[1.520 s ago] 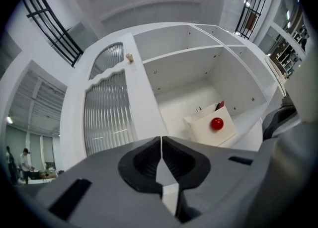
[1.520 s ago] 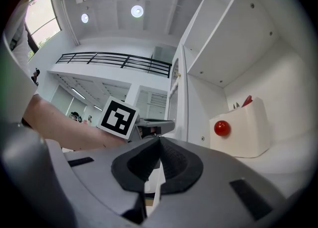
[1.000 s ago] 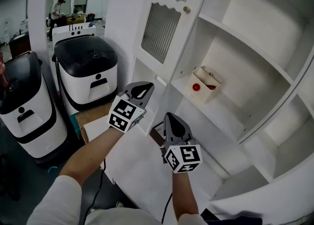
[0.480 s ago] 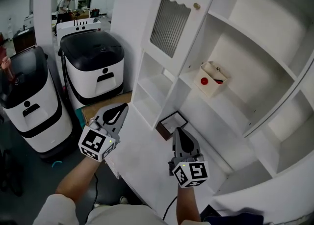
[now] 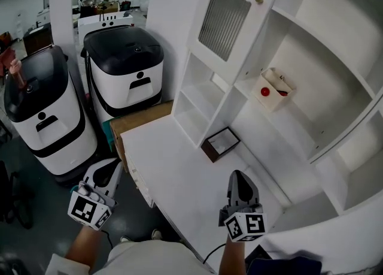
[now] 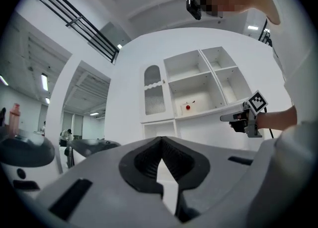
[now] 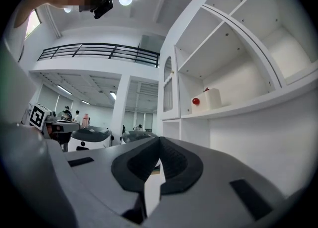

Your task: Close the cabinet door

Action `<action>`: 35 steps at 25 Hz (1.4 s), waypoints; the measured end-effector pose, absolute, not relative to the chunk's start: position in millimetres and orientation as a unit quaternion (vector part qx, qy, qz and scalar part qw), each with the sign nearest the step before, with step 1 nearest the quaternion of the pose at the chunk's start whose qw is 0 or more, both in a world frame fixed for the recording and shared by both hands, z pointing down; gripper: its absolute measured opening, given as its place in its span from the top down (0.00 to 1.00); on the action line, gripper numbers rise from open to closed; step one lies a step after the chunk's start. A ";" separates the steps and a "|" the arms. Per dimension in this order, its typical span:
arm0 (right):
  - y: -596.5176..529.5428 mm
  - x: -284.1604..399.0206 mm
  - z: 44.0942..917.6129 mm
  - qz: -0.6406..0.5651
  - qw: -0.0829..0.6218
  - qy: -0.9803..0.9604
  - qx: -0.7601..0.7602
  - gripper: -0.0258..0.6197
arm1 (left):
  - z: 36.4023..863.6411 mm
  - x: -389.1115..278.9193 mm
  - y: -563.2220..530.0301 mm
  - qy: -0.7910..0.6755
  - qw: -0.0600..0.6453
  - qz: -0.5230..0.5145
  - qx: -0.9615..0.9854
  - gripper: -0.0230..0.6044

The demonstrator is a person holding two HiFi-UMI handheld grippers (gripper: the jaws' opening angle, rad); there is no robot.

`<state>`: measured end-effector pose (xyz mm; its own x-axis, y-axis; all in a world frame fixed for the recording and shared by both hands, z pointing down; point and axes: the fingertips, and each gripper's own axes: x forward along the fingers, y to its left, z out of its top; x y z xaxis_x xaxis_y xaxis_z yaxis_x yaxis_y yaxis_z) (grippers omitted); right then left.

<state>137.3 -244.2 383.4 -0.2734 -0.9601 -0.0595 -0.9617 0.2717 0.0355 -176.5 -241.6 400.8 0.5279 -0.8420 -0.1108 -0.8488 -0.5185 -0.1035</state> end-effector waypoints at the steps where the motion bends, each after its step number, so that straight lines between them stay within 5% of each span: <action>1: -239.1 135.4 389.2 0.025 0.010 0.797 -0.603 0.96 | 405.4 -186.5 -234.9 0.494 0.064 0.022 -0.867 0.95; 12: -213.2 114.4 414.6 0.000 -0.021 0.797 -0.603 0.96 | 425.1 -242.4 -181.6 0.539 0.035 0.023 -0.841 0.95; 35: -209.6 77.7 404.5 -0.002 -0.025 0.815 -0.579 0.96 | 416.5 -239.4 -189.1 0.513 0.038 0.046 -0.856 0.95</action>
